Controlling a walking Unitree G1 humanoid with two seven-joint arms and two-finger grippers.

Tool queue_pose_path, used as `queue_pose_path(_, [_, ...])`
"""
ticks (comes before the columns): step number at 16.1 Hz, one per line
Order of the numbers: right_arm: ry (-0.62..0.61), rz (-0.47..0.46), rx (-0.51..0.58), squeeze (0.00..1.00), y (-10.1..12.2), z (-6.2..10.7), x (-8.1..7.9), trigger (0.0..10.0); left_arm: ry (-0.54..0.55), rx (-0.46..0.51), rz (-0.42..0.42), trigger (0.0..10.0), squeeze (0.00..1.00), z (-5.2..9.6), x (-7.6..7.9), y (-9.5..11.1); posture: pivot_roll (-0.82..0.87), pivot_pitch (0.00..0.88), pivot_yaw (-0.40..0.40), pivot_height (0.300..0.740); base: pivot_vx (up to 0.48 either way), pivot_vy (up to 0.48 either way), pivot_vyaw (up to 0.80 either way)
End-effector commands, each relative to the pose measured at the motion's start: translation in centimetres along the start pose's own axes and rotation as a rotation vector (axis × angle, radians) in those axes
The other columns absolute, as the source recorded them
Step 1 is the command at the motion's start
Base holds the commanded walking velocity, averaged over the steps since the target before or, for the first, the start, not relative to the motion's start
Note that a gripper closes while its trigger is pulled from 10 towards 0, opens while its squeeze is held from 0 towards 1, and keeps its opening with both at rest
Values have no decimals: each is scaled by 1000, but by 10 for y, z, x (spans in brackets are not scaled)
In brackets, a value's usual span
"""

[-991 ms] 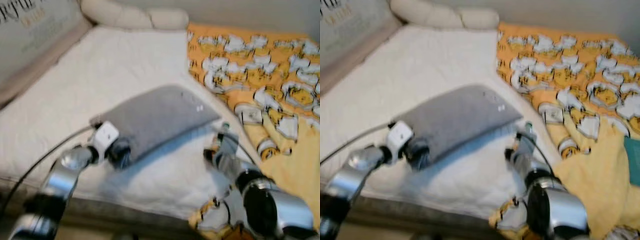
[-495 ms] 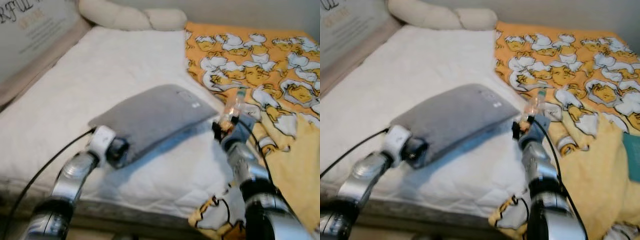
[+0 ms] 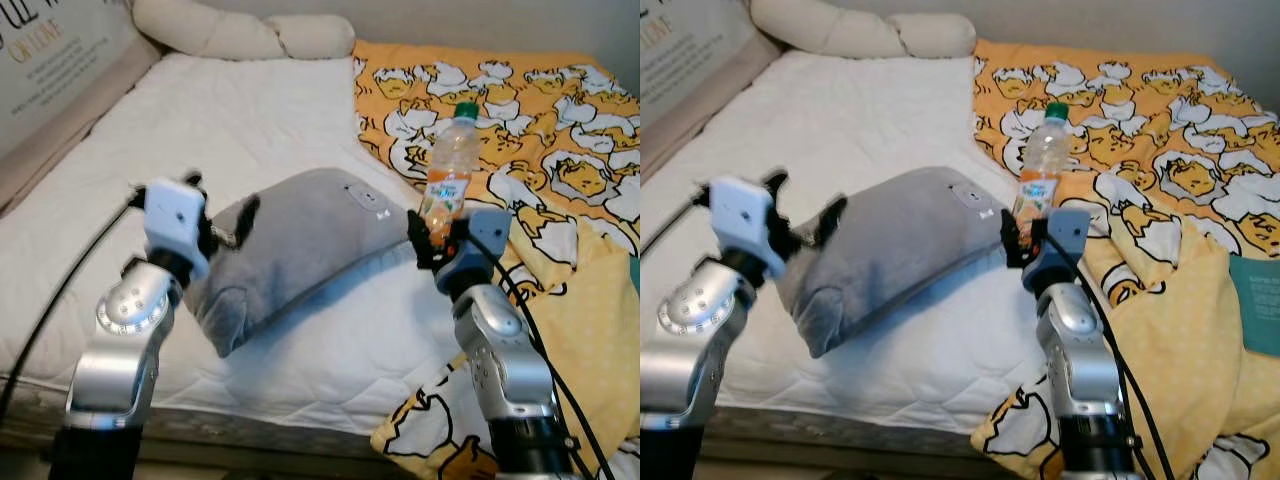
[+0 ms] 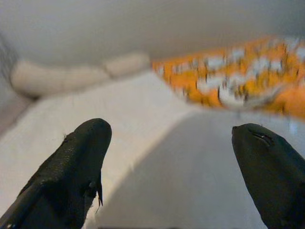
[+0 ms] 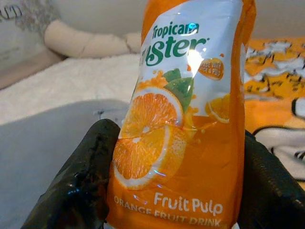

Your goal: Clean up the room

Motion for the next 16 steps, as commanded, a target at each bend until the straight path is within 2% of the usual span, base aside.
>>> queue_pose_path(1, [23,39,-5,0,-1,3,-8,3294,46,-66,3,10000,0,2,1,-1,30,0,-9,740,0,0,0])
queue_pose_path(2, [28,67,-3,0,0,3,-9,3294,69,-88,26,10000,0,2,1,-2,30,0,-9,740,0,0,0])
queue_pose_path(3, [34,92,-6,0,0,5,-11,1176,101,-112,87,10000,0,3,2,-2,28,0,-8,740,0,0,544])
queue_pose_path(4, [47,116,-16,0,0,8,-15,1294,165,-148,148,10000,0,7,5,-3,29,0,-8,740,0,0,800])
queue_pose_path(5, [54,124,-25,0,0,10,-17,627,172,-175,155,10000,0,11,7,-4,32,0,-8,740,0,0,800])
queue_pose_path(6, [59,128,-28,0,1,11,-18,549,164,-190,151,10000,0,13,9,-5,32,0,-8,740,0,0,800])
queue_pose_path(7, [64,132,-33,0,1,12,-18,0,154,-221,126,10000,0,18,10,-8,40,0,-11,740,0,0,800])
queue_pose_path(11, [41,126,-44,0,-2,16,-12,0,167,-257,78,10000,0,23,6,-17,48,0,-13,740,0,0,800])
queue_pose_path(16, [-12,121,-46,0,-1,22,-4,0,154,-285,85,10000,0,24,10,-26,32,0,-18,740,0,0,800])
Point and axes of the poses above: a point about 5 cm out from each wrist's last joint towards the gripper, its own z axis pointing back from the gripper into the wrist, its own y axis along the axis of the wrist's last joint, x = y × z, the point moved 3 cm from there along -z, pointing out of the wrist towards the gripper, and after that the axes turned 15 degrees about -z, right-handed, at the moved point
